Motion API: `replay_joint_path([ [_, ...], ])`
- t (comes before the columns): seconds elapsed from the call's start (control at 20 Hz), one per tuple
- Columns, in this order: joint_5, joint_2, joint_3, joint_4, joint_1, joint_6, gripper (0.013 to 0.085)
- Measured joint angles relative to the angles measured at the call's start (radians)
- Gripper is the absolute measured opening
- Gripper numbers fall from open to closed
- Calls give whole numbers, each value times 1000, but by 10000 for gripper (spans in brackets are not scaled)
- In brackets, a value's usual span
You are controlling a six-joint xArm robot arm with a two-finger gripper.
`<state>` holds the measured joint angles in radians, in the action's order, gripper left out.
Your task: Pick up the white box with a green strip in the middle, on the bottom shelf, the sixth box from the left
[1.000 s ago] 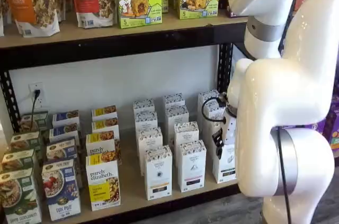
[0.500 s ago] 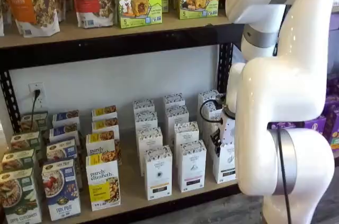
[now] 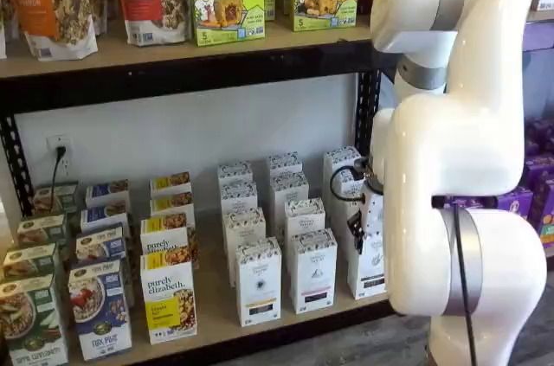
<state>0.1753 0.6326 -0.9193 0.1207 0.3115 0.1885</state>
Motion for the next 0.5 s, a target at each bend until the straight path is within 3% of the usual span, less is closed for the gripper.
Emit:
replay_joint_path([
  [0.1,-1,48,-62,-17,2,17,850],
  [0.5,15,159,-224,76,9,-68,850],
])
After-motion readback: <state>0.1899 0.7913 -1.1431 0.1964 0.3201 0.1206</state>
